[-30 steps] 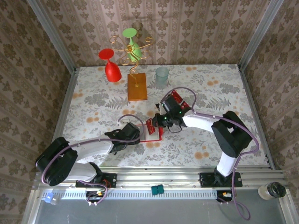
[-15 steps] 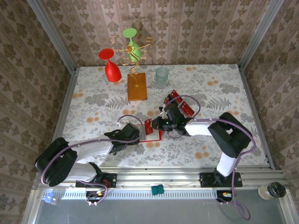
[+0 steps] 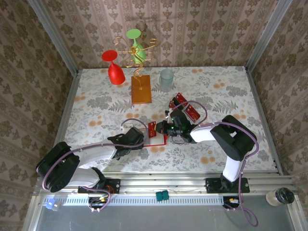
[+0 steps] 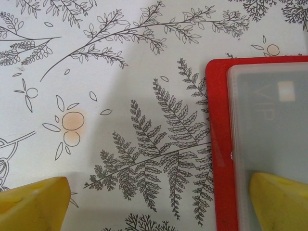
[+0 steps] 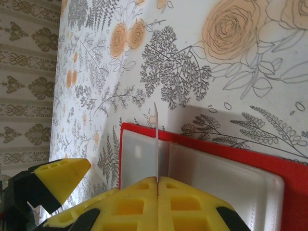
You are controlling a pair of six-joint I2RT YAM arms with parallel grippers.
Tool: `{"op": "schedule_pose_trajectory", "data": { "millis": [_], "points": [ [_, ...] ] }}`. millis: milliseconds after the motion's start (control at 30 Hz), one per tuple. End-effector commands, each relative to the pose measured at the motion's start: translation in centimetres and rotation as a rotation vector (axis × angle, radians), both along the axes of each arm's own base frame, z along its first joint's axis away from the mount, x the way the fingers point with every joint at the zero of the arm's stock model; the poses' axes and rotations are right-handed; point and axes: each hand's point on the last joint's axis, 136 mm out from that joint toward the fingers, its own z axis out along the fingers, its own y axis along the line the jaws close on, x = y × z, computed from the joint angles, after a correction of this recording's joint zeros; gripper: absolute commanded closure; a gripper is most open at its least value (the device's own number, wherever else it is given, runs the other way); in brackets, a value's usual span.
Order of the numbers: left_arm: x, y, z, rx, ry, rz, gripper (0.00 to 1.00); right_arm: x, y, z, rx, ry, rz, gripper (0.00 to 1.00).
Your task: Put the credit cards into the card holder
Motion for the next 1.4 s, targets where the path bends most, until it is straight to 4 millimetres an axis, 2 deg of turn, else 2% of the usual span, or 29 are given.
{"op": "schedule_pose_trajectory", "data": {
  "millis": [0,700,1167,1367],
  "points": [
    [-0.6,0.8,-0.8,0.037,0.024,0.011,0.04,0.1,-0.1,-0.5,0.004,-0.008,-0.029,1.00],
    [-0.7,0.9,-0.6,0.035,0.018,0.014,0.04,-1.1,-0.9,-1.8,-0.012,-0.011,-0.027,1.00],
    [-0.6,0.9,-0.5,0.030,0.015,0.015,0.04,-1.0,-1.6,-2.3,-0.032,-0.021,-0.039,1.00],
    [-0.6,0.8,-0.5,0.028,0.014,0.013,0.04,-1.3,-1.1,-2.4,-0.032,-0.017,-0.001,1.00]
  ]
}}
